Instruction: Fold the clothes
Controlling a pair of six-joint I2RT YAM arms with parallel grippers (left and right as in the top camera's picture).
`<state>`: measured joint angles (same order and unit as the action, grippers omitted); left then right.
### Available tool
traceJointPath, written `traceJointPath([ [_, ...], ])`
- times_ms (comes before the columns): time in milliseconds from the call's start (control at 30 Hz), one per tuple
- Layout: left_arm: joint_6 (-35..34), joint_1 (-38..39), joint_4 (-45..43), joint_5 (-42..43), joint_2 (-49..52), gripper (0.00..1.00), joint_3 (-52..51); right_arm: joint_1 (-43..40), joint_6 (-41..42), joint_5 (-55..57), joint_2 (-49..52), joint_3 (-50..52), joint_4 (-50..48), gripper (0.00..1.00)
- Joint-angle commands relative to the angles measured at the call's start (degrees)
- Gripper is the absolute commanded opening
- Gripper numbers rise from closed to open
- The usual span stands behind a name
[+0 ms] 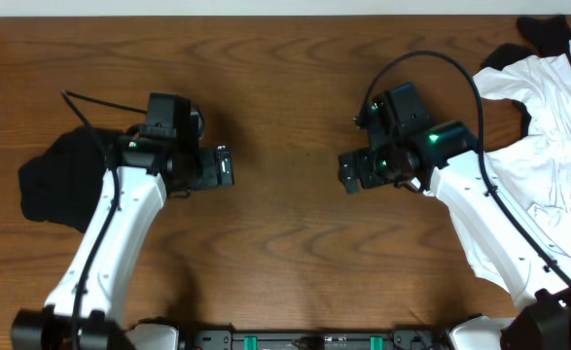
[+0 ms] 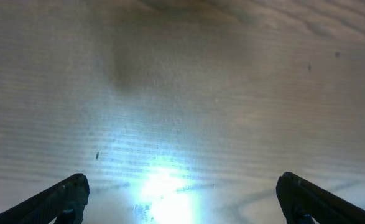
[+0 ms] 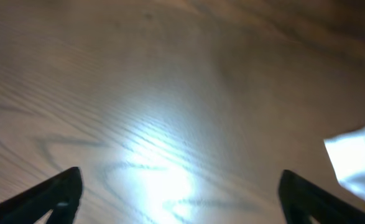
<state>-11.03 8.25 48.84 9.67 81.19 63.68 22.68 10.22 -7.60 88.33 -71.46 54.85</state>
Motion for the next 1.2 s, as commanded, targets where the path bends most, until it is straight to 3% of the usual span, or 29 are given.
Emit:
traceJointPath([
  [0,1.4,2.05,0.81,-3.19,-7.28,0.98,0.17,-0.04,4.15,3.28,-2.89,0.0,1.92,0.9],
  [233,1.4,7.37,1.73,-8.04,-30.91,0.98,-4.92,6.21,7.54,12.81,-17.44,2.1,1.55,0.82],
  [333,-0.68,7.89,1.68,-14.23,-43.43,0.98,-8.46,11.54,10.19,21.49,-26.97,6.14,-2.4,0.85],
  [367,-1.31,7.89,1.42,-16.52,-47.19,0.98,-9.53,13.22,12.22,25.09,-30.67,8.13,-3.76,0.96],
  [400,-1.27,7.91,1.11,-18.23,-51.15,0.98,-10.32,14.38,13.88,28.37,-33.97,10.1,-5.16,0.99],
  [600,-1.27,7.91,1.68,-18.29,-65.75,0.98,-10.64,15.1,14.16,33.94,-45.7,14.84,-5.05,0.99],
  [800,-1.27,7.91,1.73,-18.32,-71.38,0.98,-10.64,15.1,14.16,33.94,-49.62,14.84,0.55,0.99],
  [1167,-1.27,7.91,2.19,-18.29,-71.28,0.98,-10.64,15.1,14.16,33.94,-49.44,14.91,3.32,0.99],
])
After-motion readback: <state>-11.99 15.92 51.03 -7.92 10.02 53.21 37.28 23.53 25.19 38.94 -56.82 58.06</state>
